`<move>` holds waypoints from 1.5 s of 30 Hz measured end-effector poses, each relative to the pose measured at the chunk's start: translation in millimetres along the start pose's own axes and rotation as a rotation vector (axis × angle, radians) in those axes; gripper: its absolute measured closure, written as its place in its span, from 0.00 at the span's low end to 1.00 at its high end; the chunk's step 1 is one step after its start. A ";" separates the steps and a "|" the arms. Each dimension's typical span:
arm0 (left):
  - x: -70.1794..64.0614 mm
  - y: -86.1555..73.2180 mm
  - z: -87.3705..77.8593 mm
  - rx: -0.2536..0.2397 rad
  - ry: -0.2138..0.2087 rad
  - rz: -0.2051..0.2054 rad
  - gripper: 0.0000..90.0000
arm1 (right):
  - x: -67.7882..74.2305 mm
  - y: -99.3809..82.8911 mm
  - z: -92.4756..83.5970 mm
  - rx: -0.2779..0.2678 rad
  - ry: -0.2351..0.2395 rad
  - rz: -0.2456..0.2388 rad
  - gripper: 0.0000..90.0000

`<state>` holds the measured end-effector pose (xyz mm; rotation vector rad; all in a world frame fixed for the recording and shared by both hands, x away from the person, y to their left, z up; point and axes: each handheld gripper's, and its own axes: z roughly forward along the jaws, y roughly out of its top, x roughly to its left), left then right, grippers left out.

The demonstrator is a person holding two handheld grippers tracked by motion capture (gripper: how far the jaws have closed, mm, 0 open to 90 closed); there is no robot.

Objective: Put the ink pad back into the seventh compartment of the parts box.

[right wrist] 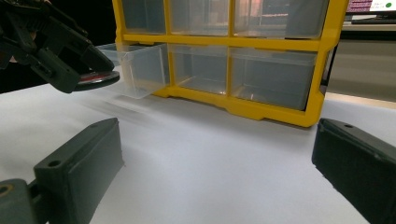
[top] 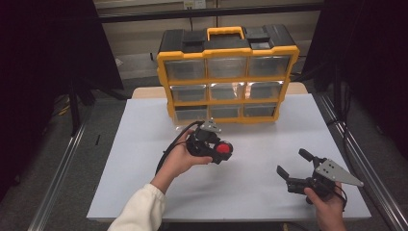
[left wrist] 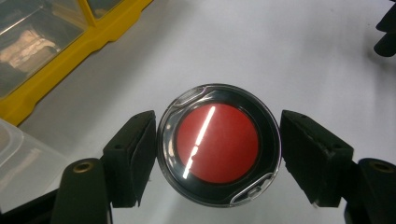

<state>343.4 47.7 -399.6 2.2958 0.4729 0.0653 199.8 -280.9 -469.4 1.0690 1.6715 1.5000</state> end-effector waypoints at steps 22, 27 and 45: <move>6.4 11.7 -10.7 -0.025 0.012 -0.016 0.33 | -0.4 0.0 -0.4 0.001 0.006 -0.007 0.02; 9.0 13.5 -13.8 -0.019 0.015 -0.010 0.33 | -0.5 0.0 -0.3 0.001 0.005 -0.006 0.02; 15.6 18.4 -21.6 -0.032 0.036 -0.030 0.33 | -0.6 -0.1 -0.1 -0.003 0.010 -0.005 0.02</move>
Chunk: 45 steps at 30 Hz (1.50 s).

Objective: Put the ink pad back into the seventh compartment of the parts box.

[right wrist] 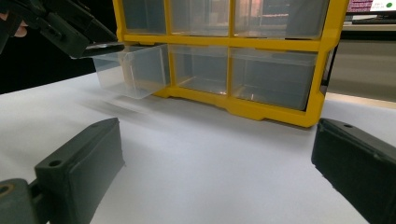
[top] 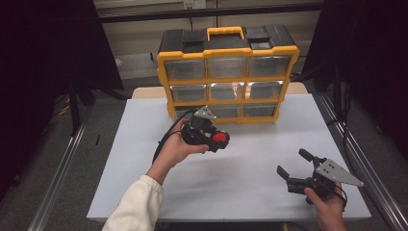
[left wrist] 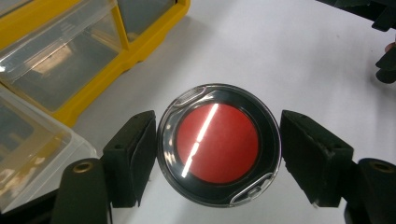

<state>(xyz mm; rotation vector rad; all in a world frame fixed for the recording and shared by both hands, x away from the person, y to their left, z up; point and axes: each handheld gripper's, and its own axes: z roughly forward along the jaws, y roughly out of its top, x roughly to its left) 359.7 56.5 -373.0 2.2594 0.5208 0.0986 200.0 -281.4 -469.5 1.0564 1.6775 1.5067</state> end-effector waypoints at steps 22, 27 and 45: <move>8.4 5.9 -9.6 -0.027 0.017 -0.035 0.33 | 0.5 0.2 -0.1 0.000 -0.007 0.008 0.02; 9.8 7.0 -11.3 -0.027 0.029 -0.036 0.33 | 0.5 0.2 -0.1 -0.001 -0.006 0.009 0.02; 15.2 10.1 -19.3 -0.042 0.043 -0.046 0.33 | 0.7 0.5 -0.3 -0.005 -0.009 0.013 0.02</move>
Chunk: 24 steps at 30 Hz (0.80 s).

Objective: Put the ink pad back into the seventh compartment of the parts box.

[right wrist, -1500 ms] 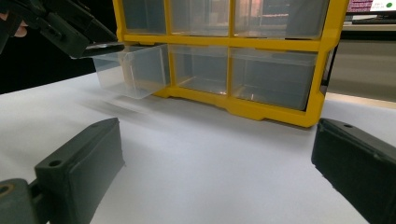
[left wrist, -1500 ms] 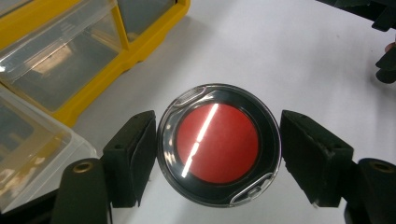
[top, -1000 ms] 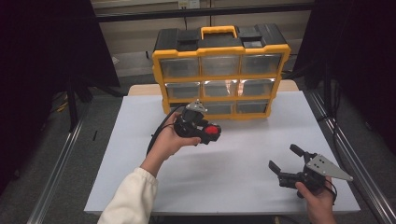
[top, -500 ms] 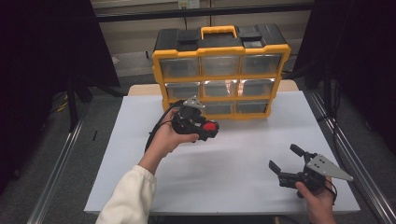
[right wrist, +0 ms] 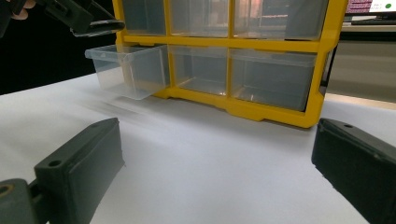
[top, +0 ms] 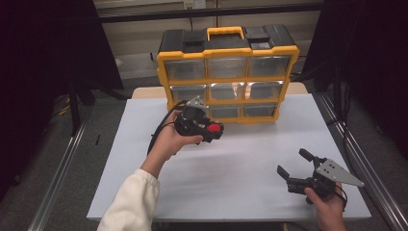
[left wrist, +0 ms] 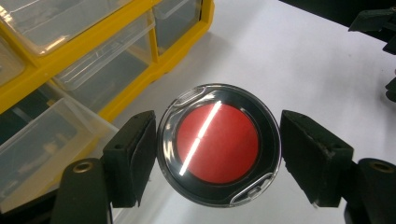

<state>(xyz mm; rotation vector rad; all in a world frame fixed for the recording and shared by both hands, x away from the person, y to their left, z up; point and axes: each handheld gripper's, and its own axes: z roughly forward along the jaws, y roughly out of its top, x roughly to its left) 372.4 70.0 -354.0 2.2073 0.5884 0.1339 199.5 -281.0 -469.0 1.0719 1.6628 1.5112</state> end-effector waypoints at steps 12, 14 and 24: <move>5.7 2.2 -4.4 0.000 0.020 -0.009 0.33 | -0.7 -0.2 -0.4 0.007 0.010 -0.012 0.01; 6.7 2.9 -5.9 0.011 0.030 -0.007 0.33 | -0.4 -0.2 -0.3 0.004 0.003 -0.007 0.01; 12.2 3.0 -7.5 -0.006 0.042 -0.026 0.33 | -0.9 -0.2 -0.6 0.004 0.009 -0.016 0.01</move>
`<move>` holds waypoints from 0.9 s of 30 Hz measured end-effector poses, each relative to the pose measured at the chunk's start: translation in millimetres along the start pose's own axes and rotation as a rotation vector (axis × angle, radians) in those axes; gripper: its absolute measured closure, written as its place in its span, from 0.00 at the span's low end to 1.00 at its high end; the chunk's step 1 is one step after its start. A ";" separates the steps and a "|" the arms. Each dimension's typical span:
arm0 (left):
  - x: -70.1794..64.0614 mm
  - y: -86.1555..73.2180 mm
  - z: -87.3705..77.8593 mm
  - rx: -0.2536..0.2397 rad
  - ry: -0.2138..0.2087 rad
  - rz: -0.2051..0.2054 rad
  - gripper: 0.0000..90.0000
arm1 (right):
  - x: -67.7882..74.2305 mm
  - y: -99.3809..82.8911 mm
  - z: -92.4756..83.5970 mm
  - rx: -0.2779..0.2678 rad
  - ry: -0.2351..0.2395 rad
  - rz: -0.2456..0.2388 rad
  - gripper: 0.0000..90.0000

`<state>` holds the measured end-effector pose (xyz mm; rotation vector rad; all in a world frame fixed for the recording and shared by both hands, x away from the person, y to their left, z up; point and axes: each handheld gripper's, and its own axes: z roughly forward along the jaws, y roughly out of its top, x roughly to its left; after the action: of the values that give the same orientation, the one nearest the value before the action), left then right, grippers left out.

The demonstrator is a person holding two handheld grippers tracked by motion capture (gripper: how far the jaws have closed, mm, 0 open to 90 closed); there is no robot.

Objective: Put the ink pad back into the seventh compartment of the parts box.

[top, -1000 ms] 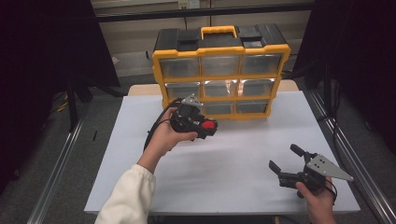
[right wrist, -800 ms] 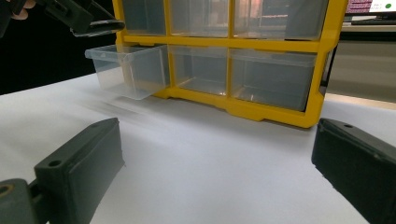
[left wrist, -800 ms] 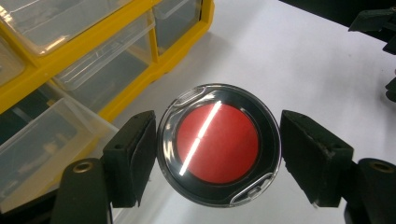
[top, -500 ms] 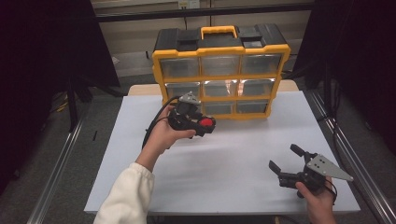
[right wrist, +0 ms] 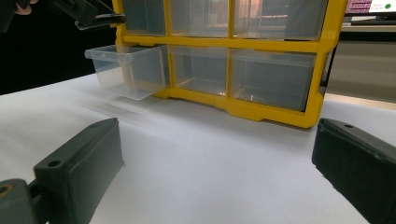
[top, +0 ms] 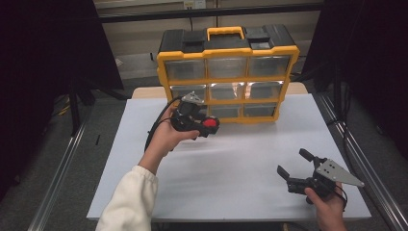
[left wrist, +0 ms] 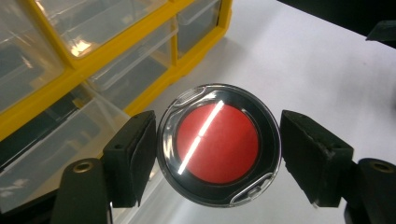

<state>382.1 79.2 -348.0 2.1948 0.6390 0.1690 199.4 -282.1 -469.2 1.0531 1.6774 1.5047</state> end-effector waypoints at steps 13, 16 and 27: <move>7.3 1.3 -5.1 -0.002 0.027 -0.008 0.33 | 0.4 0.0 0.0 0.000 -0.003 0.006 0.01; 8.9 2.1 -6.6 -0.001 0.028 -0.007 0.33 | 0.6 0.0 0.1 0.000 -0.002 0.004 0.01; 15.0 3.2 -8.4 -0.010 0.039 -0.020 0.33 | 0.7 0.0 0.3 -0.001 -0.003 0.004 0.01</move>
<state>393.5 90.7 -341.5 2.1793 0.6798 0.2045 199.3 -281.3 -469.2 1.0587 1.6730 1.5057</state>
